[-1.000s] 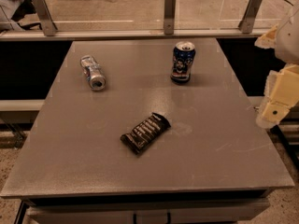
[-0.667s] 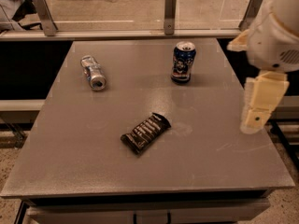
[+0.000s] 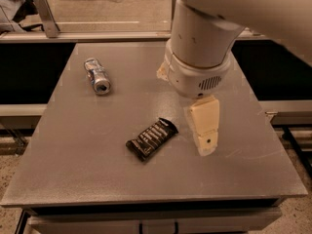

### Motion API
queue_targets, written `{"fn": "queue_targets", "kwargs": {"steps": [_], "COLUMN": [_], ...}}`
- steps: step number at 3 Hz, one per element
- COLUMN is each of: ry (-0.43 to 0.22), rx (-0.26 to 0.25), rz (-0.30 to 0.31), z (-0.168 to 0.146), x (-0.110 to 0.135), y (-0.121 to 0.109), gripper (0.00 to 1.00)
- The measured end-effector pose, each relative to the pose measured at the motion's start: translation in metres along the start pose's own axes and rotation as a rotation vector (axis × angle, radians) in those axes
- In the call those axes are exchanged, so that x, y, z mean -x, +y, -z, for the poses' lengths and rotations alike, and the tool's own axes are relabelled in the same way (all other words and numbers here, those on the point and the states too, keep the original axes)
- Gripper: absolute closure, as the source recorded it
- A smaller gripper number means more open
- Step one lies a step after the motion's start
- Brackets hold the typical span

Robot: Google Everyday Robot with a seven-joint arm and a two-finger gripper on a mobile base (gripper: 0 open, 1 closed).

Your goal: Pick rxbar chocolate

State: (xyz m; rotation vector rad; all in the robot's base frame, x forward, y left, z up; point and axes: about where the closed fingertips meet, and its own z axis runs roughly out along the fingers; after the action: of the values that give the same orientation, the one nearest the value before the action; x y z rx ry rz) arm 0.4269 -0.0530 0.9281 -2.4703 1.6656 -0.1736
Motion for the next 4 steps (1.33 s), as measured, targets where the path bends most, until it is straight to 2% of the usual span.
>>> {"fn": "queue_targets", "kwargs": {"steps": [1, 2, 3, 4], "ry": [0.0, -0.037, -0.054, -0.033], "rx": [0.0, 0.002, 0.026, 0.035], "rz": [0.0, 0.071, 0.206, 0.33], "z": [0.0, -0.012, -0.041, -0.068], "x": [0.0, 0.004, 0.016, 0.026], "y": [0.0, -0.015, -0.041, -0.052], "gripper": [0.0, 0.0, 0.0, 0.0]}}
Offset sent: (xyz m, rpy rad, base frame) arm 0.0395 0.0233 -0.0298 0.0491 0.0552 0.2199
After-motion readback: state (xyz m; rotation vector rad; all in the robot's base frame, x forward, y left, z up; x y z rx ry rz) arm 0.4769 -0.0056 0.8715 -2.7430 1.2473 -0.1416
